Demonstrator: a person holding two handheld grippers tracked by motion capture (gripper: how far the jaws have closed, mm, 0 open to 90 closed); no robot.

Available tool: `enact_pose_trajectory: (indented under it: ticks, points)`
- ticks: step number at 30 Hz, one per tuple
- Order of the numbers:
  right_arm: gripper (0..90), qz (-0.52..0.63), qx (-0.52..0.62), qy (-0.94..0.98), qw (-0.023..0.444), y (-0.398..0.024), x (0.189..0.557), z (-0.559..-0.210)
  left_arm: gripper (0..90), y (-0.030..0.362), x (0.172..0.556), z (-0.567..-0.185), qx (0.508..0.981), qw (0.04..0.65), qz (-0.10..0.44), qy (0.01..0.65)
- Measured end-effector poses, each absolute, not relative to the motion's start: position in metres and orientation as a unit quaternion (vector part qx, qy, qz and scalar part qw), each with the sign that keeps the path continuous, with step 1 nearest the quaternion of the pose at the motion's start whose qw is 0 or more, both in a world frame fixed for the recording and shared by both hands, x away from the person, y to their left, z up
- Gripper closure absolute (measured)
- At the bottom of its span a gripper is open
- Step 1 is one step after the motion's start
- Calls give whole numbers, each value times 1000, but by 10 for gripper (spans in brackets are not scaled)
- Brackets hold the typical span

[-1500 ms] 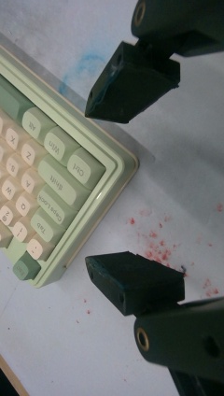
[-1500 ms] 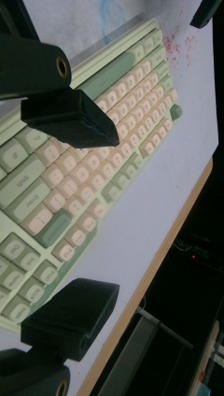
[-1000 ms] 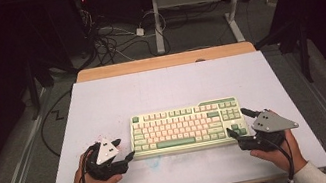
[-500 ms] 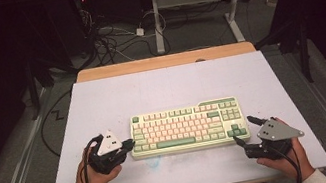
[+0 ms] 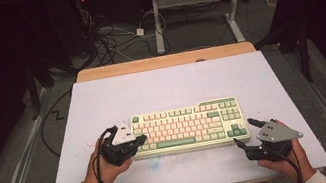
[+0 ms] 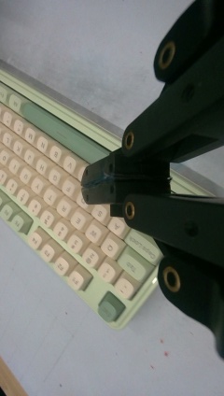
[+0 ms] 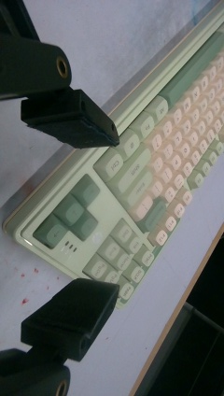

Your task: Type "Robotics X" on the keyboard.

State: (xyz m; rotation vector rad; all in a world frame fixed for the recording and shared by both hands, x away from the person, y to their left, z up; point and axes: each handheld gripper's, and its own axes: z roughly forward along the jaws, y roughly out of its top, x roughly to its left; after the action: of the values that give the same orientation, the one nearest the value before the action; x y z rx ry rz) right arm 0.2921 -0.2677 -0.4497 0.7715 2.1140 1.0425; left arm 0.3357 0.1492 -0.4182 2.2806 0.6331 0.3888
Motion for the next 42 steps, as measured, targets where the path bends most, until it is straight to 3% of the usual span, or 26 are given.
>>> enact_pose_trajectory:
  ticks: [20, 42]
  points:
    - [244, 394, 291, 812, 318, -266, 293, -453, 878, 94, 366, -435, 917, 314, 127, 210]
    - [244, 391, 284, 817, 315, -265, 294, -454, 878, 96, 375, -443, 920, 299, 124, 222]
